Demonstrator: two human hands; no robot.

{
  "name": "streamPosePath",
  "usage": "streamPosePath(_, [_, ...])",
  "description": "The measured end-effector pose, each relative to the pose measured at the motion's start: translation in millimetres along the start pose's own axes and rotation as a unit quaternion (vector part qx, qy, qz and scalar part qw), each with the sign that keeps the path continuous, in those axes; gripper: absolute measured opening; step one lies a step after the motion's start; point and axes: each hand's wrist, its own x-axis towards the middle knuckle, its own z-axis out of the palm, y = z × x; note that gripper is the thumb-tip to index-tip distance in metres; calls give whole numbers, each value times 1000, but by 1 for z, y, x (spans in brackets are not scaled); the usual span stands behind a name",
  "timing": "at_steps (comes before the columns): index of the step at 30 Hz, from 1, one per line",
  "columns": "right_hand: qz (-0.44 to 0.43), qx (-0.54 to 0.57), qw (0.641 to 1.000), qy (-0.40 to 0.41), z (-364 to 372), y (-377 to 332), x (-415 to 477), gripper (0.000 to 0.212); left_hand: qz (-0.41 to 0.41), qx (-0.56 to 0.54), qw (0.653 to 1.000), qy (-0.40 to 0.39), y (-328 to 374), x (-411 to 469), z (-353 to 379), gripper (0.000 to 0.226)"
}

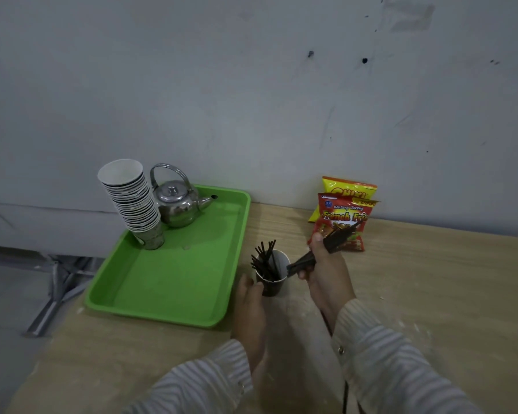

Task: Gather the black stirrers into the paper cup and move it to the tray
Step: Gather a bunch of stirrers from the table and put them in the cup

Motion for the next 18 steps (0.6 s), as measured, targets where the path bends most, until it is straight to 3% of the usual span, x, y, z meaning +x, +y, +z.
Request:
streamPosePath(3, [-21, -19, 999, -36, 9, 1, 9, 23, 41, -69, 997, -20, 11, 14, 1, 40])
streamPosePath(6, [-35, -119, 991, -55, 13, 11, 13, 21, 41, -112, 992, -39, 14, 29, 2, 37])
streamPosePath(13, [-73, -328, 940, -58, 14, 30, 20, 19, 19, -42, 999, -10, 7, 44, 5, 42])
streamPosePath(18, [-74, -384, 919, -55, 13, 31, 24, 25, 43, 14, 999, -6, 4, 44, 6, 36])
